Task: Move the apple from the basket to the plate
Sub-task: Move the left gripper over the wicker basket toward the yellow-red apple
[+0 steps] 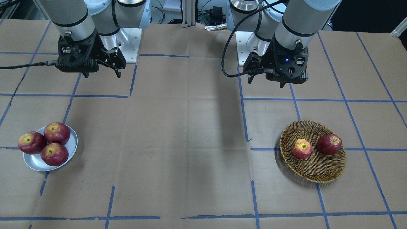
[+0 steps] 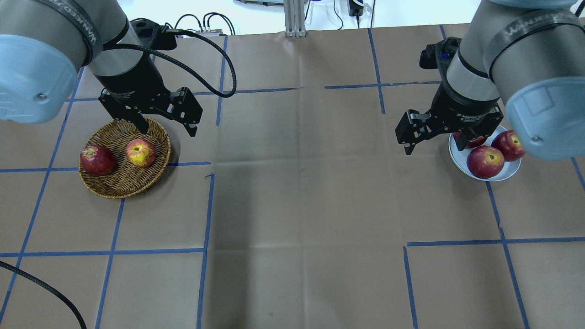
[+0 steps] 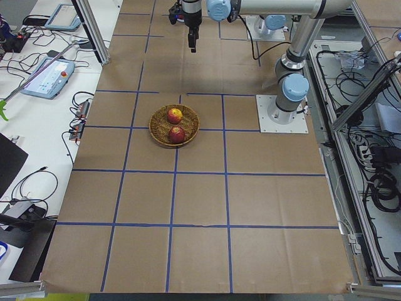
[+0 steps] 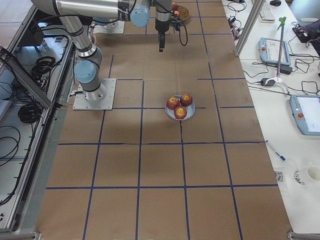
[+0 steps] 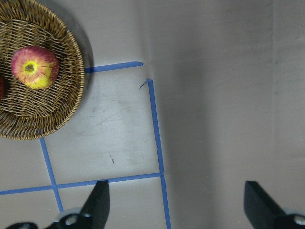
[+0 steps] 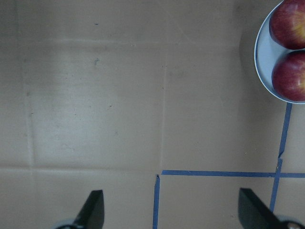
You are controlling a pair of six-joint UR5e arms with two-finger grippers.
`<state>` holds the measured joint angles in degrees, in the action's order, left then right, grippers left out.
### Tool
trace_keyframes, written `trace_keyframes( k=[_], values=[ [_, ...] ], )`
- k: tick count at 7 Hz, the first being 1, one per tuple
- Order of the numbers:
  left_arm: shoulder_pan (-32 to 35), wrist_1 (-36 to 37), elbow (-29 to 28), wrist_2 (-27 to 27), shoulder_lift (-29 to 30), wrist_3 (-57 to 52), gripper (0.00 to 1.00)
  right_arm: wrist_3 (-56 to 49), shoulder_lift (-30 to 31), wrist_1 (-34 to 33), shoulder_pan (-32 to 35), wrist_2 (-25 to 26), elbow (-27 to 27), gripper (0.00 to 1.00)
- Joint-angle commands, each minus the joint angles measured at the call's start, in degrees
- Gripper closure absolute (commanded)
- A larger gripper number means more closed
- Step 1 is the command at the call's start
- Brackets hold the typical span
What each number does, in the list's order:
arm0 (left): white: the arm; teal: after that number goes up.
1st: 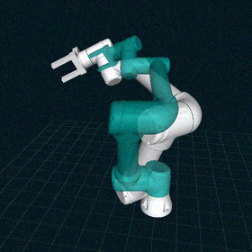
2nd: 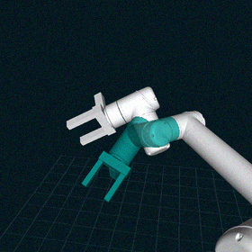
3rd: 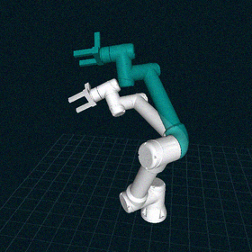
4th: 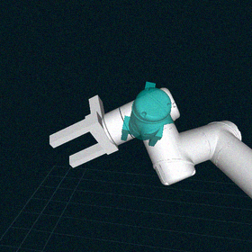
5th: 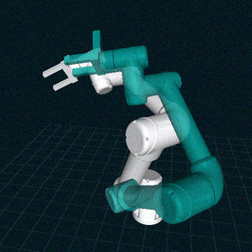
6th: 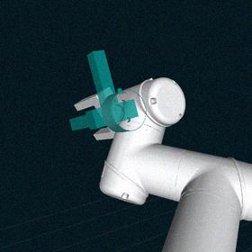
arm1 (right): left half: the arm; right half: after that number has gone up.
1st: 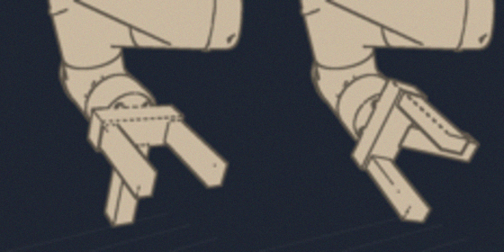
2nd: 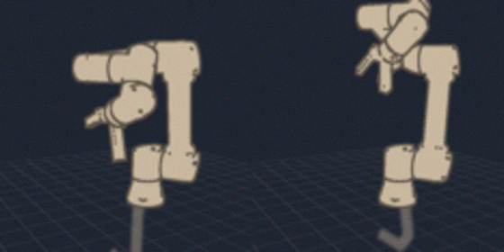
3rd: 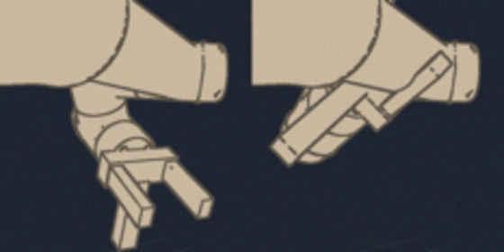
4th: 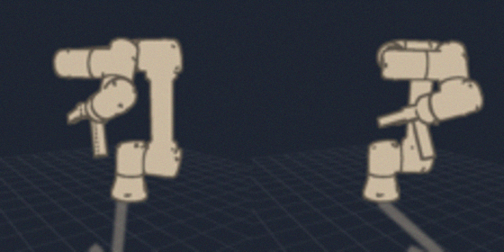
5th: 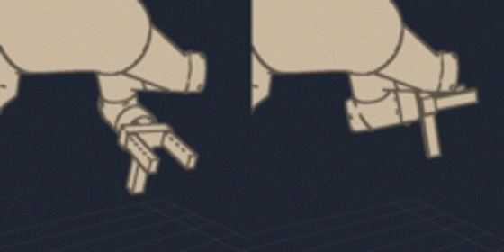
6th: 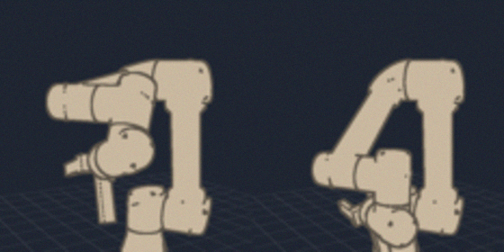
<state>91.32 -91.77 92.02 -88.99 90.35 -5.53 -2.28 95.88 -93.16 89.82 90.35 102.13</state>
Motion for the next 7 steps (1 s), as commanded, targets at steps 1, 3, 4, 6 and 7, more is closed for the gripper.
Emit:
trace_keyframes(
  k=[1,3,4,6,7],
  values=[
    [0.09,1.49,0.35,-0.13,-1.56,-0.35,0.01,0.26,1.74,-1.4,0.26,0.7,-0.09,0.0],
    [0.09,1.51,0.26,-0.13,-1.58,-0.27,0.01,0.17,1.85,-1.76,0.09,0.7,-0.26,0.0],
    [0.09,1.5,0.26,-0.13,-1.58,-0.27,0.01,0.17,2.11,-1.76,0.26,0.7,-0.35,0.0],
    [-0.52,1.15,-0.26,-0.13,-1.67,-0.71,0.01,0.18,3.16,-1.76,0.35,0.7,-0.18,0.0],
    [-0.7,0.89,-1.48,-0.13,-0.88,-0.71,0.01,0.17,3.17,-1.76,0.35,0.7,-0.18,0.0]
  ],
)
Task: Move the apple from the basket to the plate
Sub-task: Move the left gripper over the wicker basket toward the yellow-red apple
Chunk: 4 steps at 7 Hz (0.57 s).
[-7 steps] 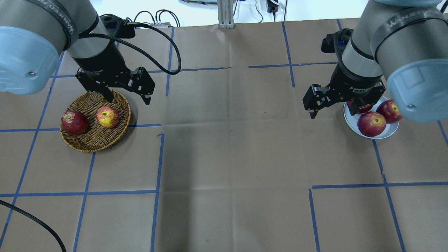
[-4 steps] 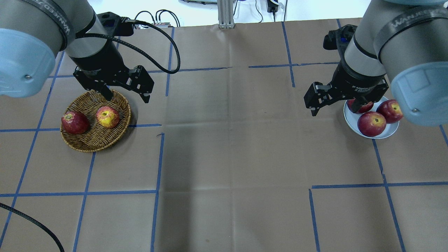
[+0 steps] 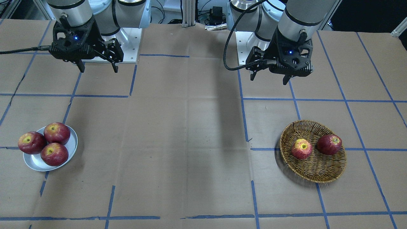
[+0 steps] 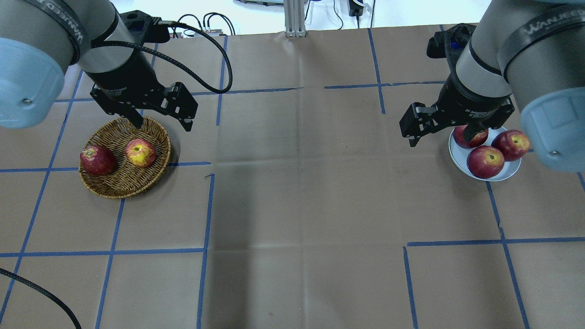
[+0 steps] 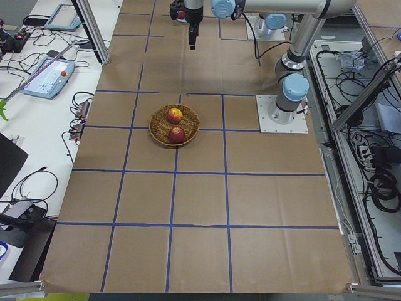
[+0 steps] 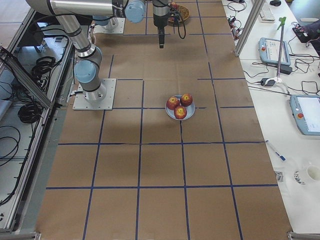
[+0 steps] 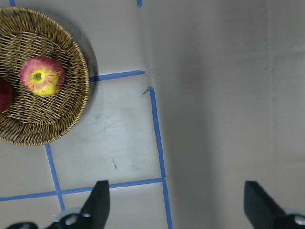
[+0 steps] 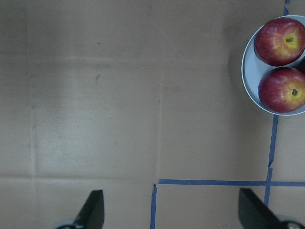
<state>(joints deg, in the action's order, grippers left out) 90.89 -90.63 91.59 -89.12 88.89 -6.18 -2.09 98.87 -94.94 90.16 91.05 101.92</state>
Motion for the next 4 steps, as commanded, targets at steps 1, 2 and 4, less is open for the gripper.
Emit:
trace_keyframes(
  k=[1,2,4],
  values=[
    [-0.54,-0.25,-1.23,-0.09,0.5,-0.06,0.01,-0.02,0.18,-0.07,0.02,0.09,0.04,0.0],
    [-0.54,-0.25,-1.5,-0.17,0.23,-0.06,0.01,-0.02,0.18,-0.07,-0.07,0.09,0.12,0.0],
    [-0.54,0.01,-0.89,-0.26,-0.21,-0.06,0.01,0.16,1.4,0.19,0.02,0.0,0.38,0.0]
  ],
)
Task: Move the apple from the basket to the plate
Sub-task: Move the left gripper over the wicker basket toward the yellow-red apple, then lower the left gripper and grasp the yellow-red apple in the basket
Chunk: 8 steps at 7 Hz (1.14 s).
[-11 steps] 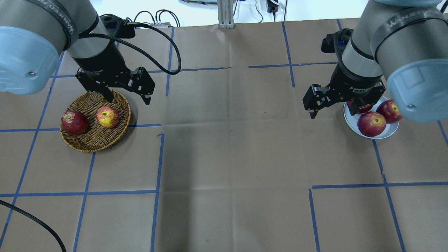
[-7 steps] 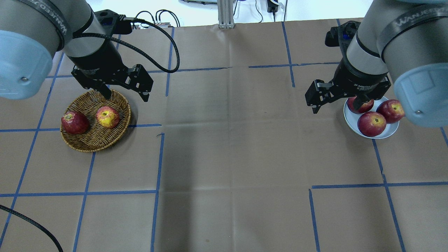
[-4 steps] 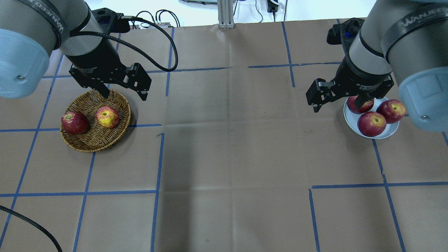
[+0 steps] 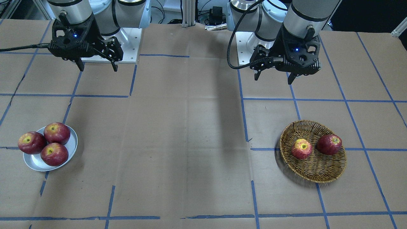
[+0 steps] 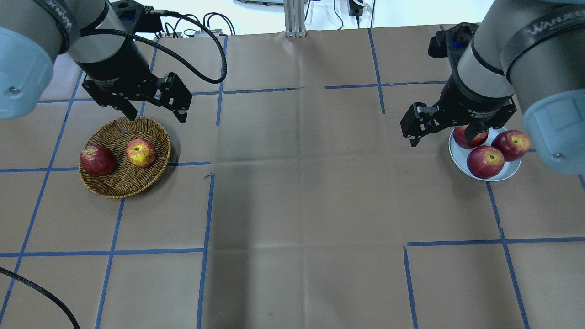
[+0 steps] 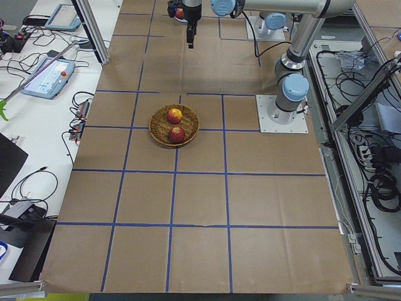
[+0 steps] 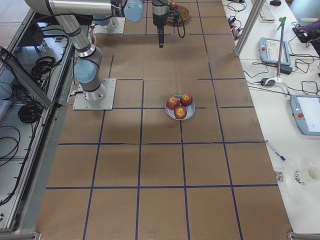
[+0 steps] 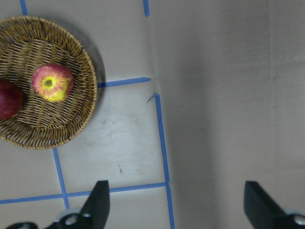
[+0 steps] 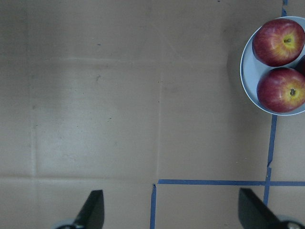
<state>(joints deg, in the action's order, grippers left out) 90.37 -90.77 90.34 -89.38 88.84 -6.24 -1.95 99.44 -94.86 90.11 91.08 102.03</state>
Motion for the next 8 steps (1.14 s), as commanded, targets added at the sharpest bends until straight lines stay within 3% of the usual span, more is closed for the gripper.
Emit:
trace_keyframes(
  k=[1,3,5,6,8],
  values=[
    [-0.02,0.51,0.62,-0.09,-0.24,0.0,0.01,0.1,1.37,0.2,0.15,-0.89,0.36,0.0],
    [-0.1,0.68,-0.25,0.52,1.15,0.96,0.0,0.54,1.38,0.29,0.15,-0.99,0.45,0.0],
    [-2.72,3.05,3.77,0.0,1.33,-2.61,0.01,0.63,1.29,0.64,0.15,-0.81,0.45,0.0],
    [-5.79,6.45,6.92,-0.26,2.64,-12.21,0.01,0.63,1.29,0.21,0.15,-0.9,0.45,0.0],
    [-8.1,14.63,10.37,-4.91,5.98,-19.57,0.01,0.72,1.55,0.29,0.15,-0.9,0.45,0.0]
  ],
)
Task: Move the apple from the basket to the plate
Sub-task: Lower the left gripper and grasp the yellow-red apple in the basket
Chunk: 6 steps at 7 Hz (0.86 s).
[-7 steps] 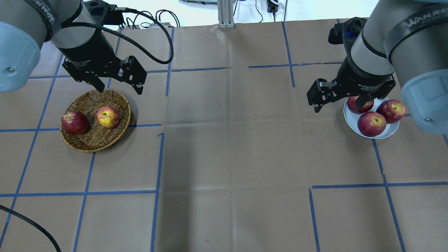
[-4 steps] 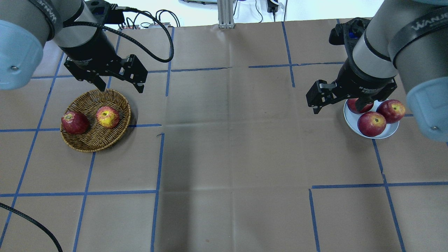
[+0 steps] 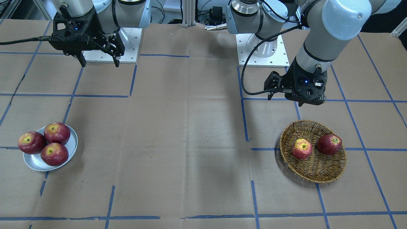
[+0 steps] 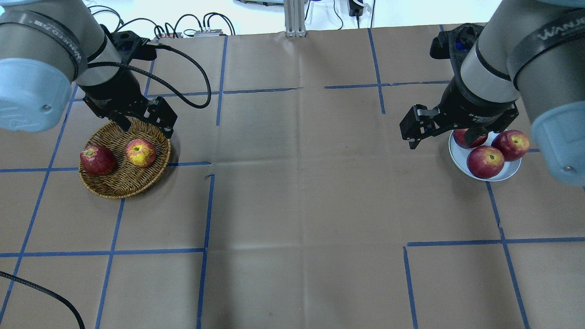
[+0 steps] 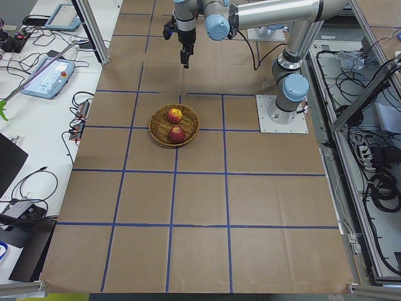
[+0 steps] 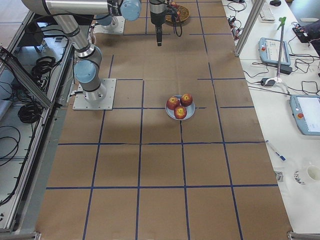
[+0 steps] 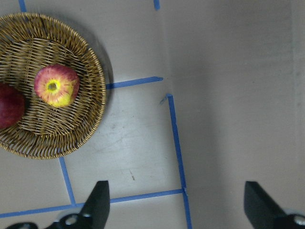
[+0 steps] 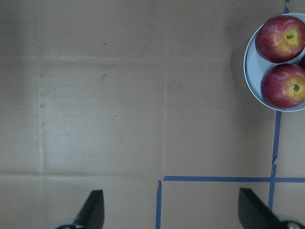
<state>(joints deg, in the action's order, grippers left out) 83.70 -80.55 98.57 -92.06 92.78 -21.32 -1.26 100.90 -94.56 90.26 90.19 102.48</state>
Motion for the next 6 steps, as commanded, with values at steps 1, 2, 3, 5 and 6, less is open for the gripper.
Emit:
trace_keyframes(
  k=[1,2,3,5,6],
  values=[
    [-4.04,7.92,3.11,-2.24,3.8,-8.0,0.01,0.03,0.09,-0.01,0.0,0.07,0.0,0.0],
    [-6.86,9.0,3.81,-2.16,5.47,-11.69,0.01,0.03,0.09,-0.01,0.0,-0.01,0.0,0.0],
    [-8.8,10.4,4.26,-2.16,7.31,-14.34,0.01,0.03,-0.09,0.08,0.0,-0.01,0.0,0.0],
    [-9.78,19.77,5.05,-2.15,14.59,-14.8,0.01,-0.06,-0.18,0.08,0.0,0.08,0.17,0.0],
    [-9.87,22.26,5.05,-2.24,17.41,-15.59,0.01,-0.06,-0.18,0.08,0.0,-0.01,0.26,0.0]
  ],
)
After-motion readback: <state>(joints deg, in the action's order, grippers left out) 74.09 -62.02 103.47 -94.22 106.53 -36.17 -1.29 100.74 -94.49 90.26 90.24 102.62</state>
